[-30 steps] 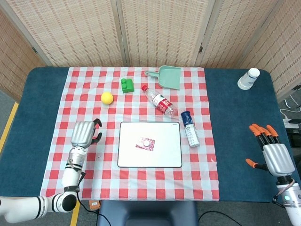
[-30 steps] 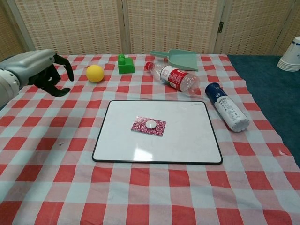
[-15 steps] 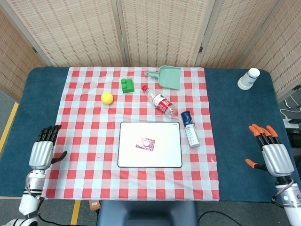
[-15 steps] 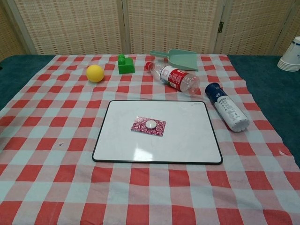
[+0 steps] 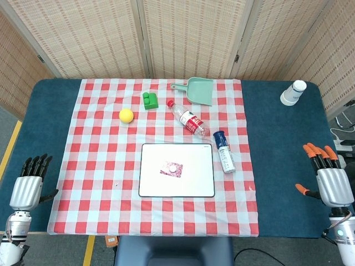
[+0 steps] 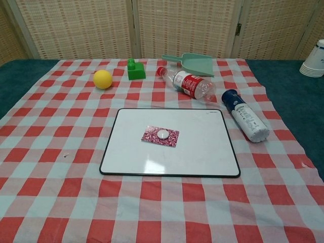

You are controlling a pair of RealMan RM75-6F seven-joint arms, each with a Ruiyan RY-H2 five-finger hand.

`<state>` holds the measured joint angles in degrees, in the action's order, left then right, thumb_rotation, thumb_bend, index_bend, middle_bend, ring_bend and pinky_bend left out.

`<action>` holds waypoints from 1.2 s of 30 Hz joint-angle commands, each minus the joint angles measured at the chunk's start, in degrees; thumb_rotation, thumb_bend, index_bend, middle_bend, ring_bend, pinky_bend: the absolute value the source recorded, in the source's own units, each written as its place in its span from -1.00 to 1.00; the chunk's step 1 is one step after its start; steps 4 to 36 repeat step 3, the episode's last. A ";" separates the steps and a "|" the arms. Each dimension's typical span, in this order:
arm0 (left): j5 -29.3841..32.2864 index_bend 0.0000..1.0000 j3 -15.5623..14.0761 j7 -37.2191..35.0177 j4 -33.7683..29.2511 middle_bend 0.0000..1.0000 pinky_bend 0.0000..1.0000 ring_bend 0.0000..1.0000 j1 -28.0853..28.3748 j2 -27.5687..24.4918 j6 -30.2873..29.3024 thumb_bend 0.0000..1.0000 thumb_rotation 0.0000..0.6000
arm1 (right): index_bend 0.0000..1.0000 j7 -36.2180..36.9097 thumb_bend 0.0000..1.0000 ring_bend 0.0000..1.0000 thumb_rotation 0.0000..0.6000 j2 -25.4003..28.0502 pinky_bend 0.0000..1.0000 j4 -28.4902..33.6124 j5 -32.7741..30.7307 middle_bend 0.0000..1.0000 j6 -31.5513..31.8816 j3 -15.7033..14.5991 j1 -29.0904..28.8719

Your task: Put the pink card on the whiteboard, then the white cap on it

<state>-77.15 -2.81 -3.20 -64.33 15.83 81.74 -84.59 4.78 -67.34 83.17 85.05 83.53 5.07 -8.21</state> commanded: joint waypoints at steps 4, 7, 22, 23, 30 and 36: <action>-0.99 -1.00 0.70 -0.74 1.06 -1.00 -1.00 -1.00 -0.34 0.78 1.73 -0.68 1.00 | -0.99 -0.04 -1.00 -1.00 1.00 -0.08 -1.00 -0.12 0.39 -0.86 0.75 0.02 0.31; -0.99 -1.00 0.70 -0.74 1.06 -1.00 -1.00 -1.00 -0.34 0.78 1.73 -0.68 1.00 | -0.99 -0.04 -1.00 -1.00 1.00 -0.08 -1.00 -0.12 0.39 -0.86 0.75 0.02 0.31; -0.99 -1.00 0.70 -0.74 1.06 -1.00 -1.00 -1.00 -0.34 0.78 1.73 -0.68 1.00 | -0.99 -0.04 -1.00 -1.00 1.00 -0.08 -1.00 -0.12 0.39 -0.86 0.75 0.02 0.31; -0.99 -1.00 0.70 -0.74 1.06 -1.00 -1.00 -1.00 -0.34 0.78 1.73 -0.68 1.00 | -0.99 -0.04 -1.00 -1.00 1.00 -0.08 -1.00 -0.12 0.39 -0.86 0.75 0.02 0.31; -0.99 -1.00 0.70 -0.74 1.06 -1.00 -1.00 -1.00 -0.34 0.78 1.73 -0.68 1.00 | -0.99 -0.04 -1.00 -1.00 1.00 -0.08 -1.00 -0.12 0.39 -0.86 0.75 0.02 0.31; -0.99 -1.00 0.70 -0.74 1.06 -1.00 -1.00 -1.00 -0.34 0.78 1.73 -0.68 1.00 | -0.99 -0.04 -1.00 -1.00 1.00 -0.08 -1.00 -0.12 0.39 -0.86 0.75 0.02 0.31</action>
